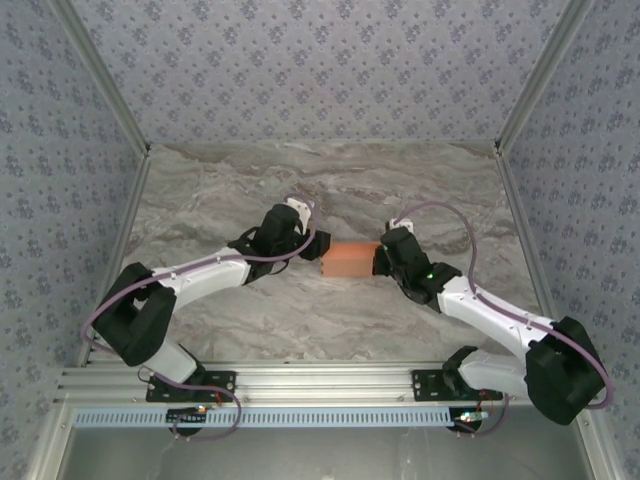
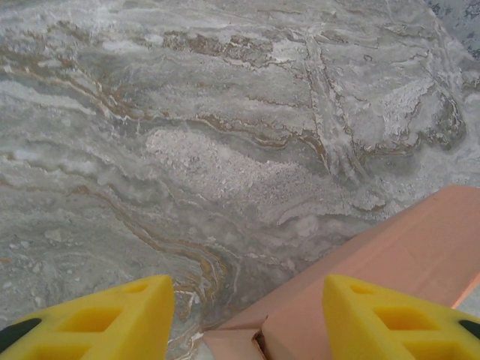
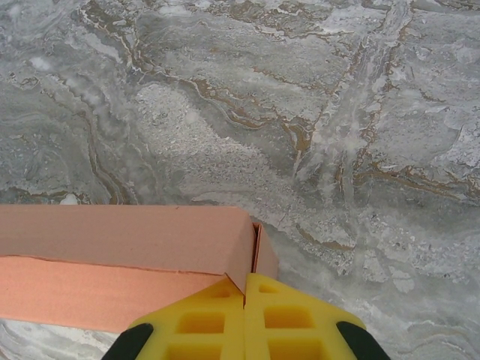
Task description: Fold the paper box
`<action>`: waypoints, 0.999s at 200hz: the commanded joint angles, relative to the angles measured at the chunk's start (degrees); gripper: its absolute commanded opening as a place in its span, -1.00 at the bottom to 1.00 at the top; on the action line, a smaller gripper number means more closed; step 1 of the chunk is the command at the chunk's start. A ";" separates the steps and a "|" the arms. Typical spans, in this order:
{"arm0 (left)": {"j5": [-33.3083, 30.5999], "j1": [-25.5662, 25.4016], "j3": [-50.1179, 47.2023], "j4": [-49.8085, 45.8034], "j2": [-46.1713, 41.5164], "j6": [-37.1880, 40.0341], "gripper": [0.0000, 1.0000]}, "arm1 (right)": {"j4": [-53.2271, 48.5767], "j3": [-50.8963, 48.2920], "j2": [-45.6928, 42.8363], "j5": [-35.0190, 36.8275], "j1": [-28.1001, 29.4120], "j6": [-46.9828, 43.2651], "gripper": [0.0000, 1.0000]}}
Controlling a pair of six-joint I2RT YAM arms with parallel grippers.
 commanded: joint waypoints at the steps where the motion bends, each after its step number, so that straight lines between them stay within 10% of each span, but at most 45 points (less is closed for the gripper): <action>1: 1.59 0.09 -1.93 0.96 -0.05 -1.35 0.07 | -2.29 0.97 1.04 1.04 0.45 -0.96 -0.86; 200: -0.30 -1.13 -4.93 3.07 0.35 -2.02 0.03 | -8.98 6.42 -3.19 -5.03 0.39 -5.61 -0.12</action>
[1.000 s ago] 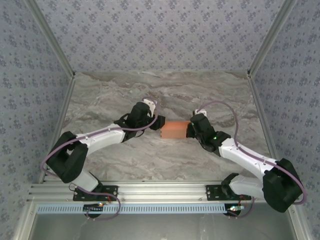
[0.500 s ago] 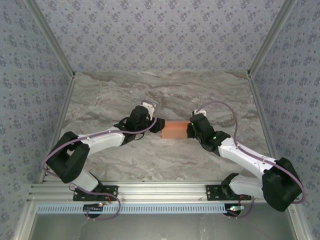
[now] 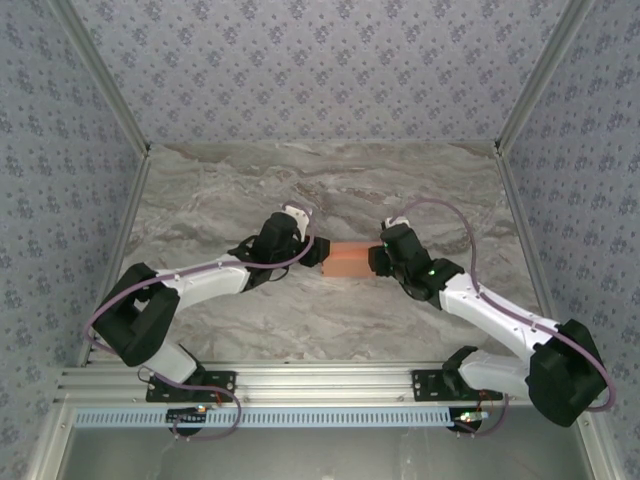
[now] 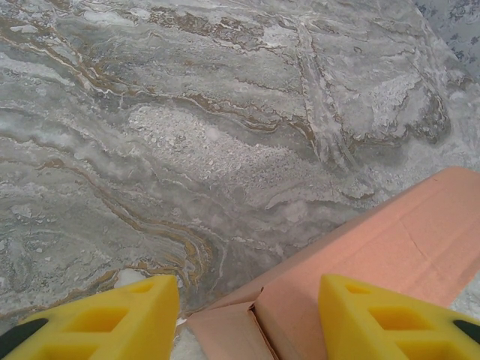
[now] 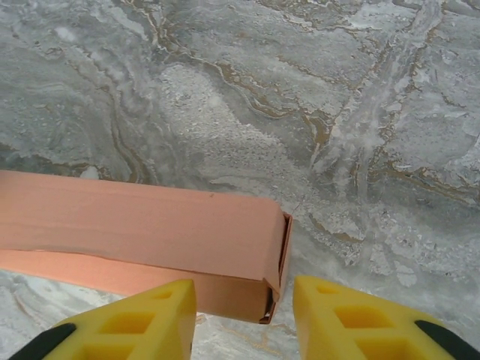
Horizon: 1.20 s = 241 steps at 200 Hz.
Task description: Fold the paper box
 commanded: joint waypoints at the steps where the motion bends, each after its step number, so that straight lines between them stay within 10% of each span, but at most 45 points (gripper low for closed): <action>1: -1.38 -0.60 -0.61 -2.49 0.41 0.69 0.03 | -2.74 2.66 -2.02 -1.24 0.29 -1.61 -0.11; 241: -2.81 -1.27 -2.38 -1.57 0.29 0.78 0.03 | 0.20 1.32 9.42 -12.57 -10.55 -2.93 -0.09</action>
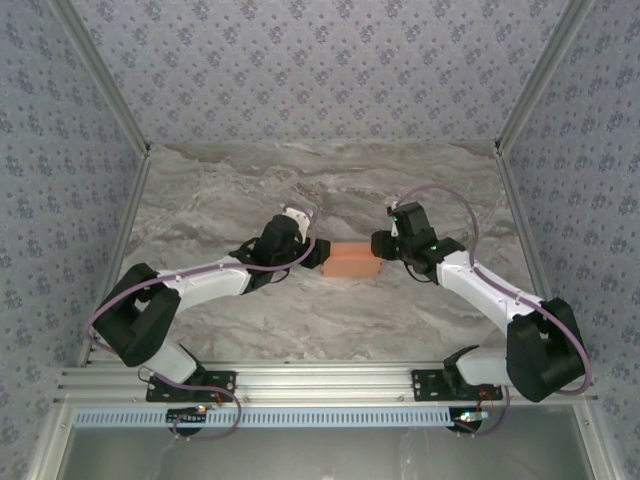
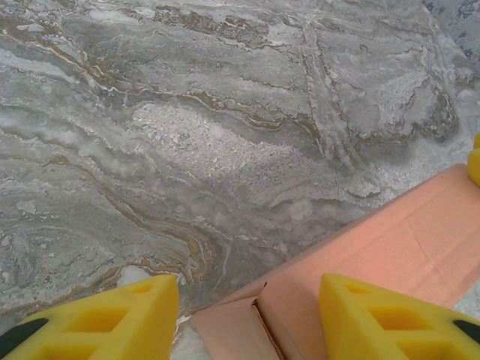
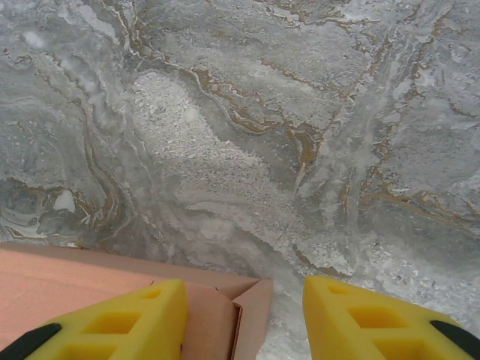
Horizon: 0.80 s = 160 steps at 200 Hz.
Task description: Fold the paper box
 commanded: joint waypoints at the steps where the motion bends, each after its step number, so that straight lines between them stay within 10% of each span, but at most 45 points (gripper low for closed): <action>1: -0.97 -0.50 -1.54 -2.62 0.37 0.78 0.03 | -1.43 -3.31 0.38 -1.95 -0.19 0.65 -0.09; 160: -3.87 -0.87 -5.07 3.09 -2.21 -2.03 0.22 | 6.11 -11.32 -1.43 -8.02 -0.52 3.05 -0.20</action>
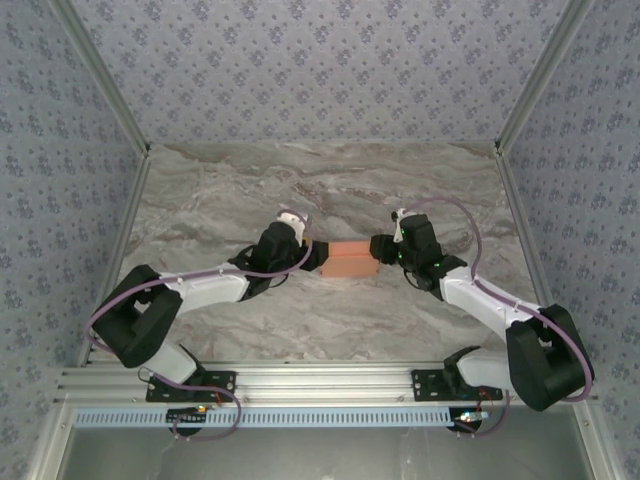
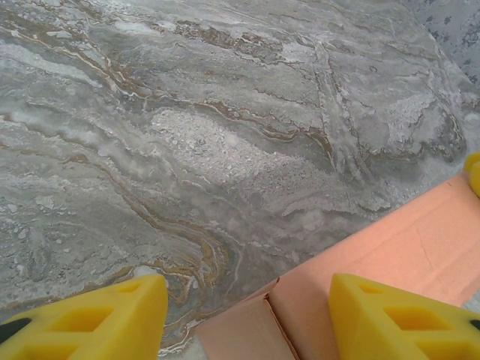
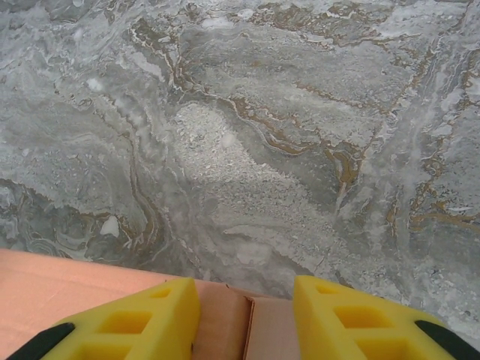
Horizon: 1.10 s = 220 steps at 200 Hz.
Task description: Fold the paper box
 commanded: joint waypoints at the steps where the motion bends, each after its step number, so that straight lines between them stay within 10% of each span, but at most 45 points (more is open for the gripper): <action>1: -0.81 -0.46 -0.54 -3.46 -1.67 0.17 0.22 | -10.05 -1.31 1.05 -2.89 0.58 -0.59 -0.20; 220: 8.01 1.65 -4.02 -2.23 -1.22 -3.77 0.01 | -17.90 8.99 -3.45 -5.56 0.38 -3.77 0.03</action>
